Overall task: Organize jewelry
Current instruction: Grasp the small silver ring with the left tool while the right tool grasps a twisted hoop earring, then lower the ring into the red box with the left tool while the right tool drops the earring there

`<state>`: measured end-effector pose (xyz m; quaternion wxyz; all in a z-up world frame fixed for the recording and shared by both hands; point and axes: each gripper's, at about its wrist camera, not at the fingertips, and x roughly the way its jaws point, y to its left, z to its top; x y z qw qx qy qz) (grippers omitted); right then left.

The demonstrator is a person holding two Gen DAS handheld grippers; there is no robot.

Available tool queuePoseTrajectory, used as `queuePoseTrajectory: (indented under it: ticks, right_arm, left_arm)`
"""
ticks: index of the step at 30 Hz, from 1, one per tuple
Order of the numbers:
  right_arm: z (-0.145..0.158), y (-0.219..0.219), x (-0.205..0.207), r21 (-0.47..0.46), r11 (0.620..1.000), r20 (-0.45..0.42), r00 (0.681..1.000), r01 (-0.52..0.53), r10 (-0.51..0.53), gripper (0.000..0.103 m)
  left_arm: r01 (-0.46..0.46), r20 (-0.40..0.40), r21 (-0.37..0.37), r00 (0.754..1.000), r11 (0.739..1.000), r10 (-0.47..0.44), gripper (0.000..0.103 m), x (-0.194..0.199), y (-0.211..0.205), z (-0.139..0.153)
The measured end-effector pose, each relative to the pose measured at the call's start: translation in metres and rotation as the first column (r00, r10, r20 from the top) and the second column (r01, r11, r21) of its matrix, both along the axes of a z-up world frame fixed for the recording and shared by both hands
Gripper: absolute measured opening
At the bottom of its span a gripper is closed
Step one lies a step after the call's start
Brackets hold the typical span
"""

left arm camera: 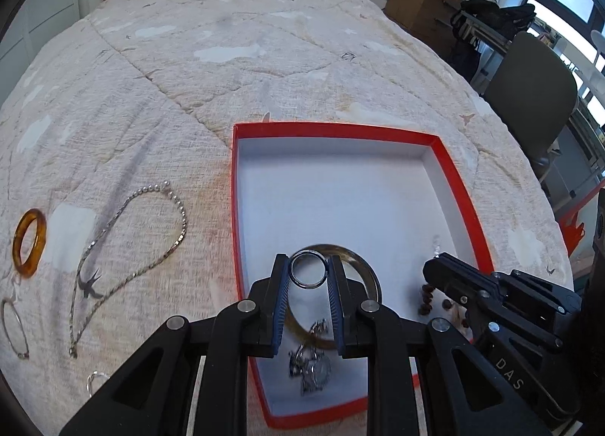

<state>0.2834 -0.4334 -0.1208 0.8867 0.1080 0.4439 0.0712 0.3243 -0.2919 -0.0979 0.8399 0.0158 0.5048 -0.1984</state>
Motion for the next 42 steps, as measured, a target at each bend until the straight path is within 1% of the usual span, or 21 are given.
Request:
queuePoseTrajectory:
  ticks: [3,7,13,17,18,20,21,22,25,30,35,37,39,42]
  right_arm:
    - [-0.008,0.002,0.008,0.002,1.000,-0.011,1.000,-0.009,0.009,0.005]
    - [-0.011,0.005,0.011,-0.001,1.000,-0.008,1.000,-0.023,0.023,0.005]
    - [-0.022,0.005,0.012,0.000,1.000,-0.046,0.999,-0.017,0.017,0.008]
    - [-0.023,0.001,0.008,0.010,1.000,-0.050,0.999,0.000,0.001,0.008]
    - [-0.022,0.001,0.007,0.011,1.000,-0.049,0.999,0.002,-0.001,0.008]
    - [-0.020,0.000,0.004,0.009,1.000,-0.044,0.999,0.005,-0.005,0.008]
    - [-0.018,-0.001,0.003,0.006,1.000,-0.042,0.999,0.009,-0.009,0.008]
    - [-0.016,-0.001,0.001,0.003,1.000,-0.041,0.999,0.014,-0.013,0.008]
    - [-0.012,-0.004,-0.002,-0.006,1.000,-0.040,0.999,0.025,-0.025,0.008]
    - [-0.003,-0.010,-0.014,-0.016,0.998,-0.036,0.998,0.058,-0.058,0.009]
    - [0.012,-0.011,-0.028,-0.024,0.997,-0.024,0.996,0.080,-0.080,0.012]
    - [0.019,-0.010,-0.035,-0.026,0.996,-0.015,0.996,0.088,-0.088,0.021]
    - [0.028,-0.006,-0.044,-0.027,0.995,-0.003,0.995,0.095,-0.095,0.025]
    - [0.042,0.002,-0.056,-0.026,0.995,0.014,0.995,0.096,-0.096,0.026]
  left_arm:
    - [0.014,-0.010,0.004,1.000,1.000,-0.014,0.020,0.003,-0.005,-0.009]
    - [0.024,-0.017,0.010,1.000,1.000,-0.024,0.020,0.005,-0.009,-0.018]
    - [0.026,-0.010,0.007,1.000,1.000,-0.026,0.020,0.006,-0.008,-0.019]
    - [0.022,-0.009,0.011,1.000,1.000,-0.022,0.021,0.004,-0.007,-0.019]
    - [0.021,-0.012,0.007,1.000,1.000,-0.021,0.022,0.004,-0.006,-0.018]
    - [0.021,-0.018,-0.001,1.000,1.000,-0.021,0.030,0.003,-0.006,-0.017]
    - [0.018,-0.017,-0.001,1.000,1.000,-0.018,0.038,0.002,-0.005,-0.016]
    - [0.013,-0.016,-0.003,1.000,1.000,-0.013,0.041,0.002,-0.004,-0.015]
    - [0.009,-0.021,-0.010,1.000,1.000,-0.009,0.041,-0.001,-0.001,-0.013]
    - [0.008,-0.012,-0.014,1.000,1.000,-0.008,0.041,-0.009,0.003,-0.002]
    - [-0.009,0.014,-0.017,1.000,1.000,0.010,0.042,-0.025,0.013,0.016]
    - [-0.023,0.029,-0.021,0.999,1.000,0.023,0.045,-0.033,0.019,0.026]
    - [-0.036,0.046,-0.018,0.998,0.999,0.036,0.045,-0.042,0.026,0.035]
    - [-0.055,0.078,-0.008,0.995,0.998,0.055,0.047,-0.055,0.038,0.049]
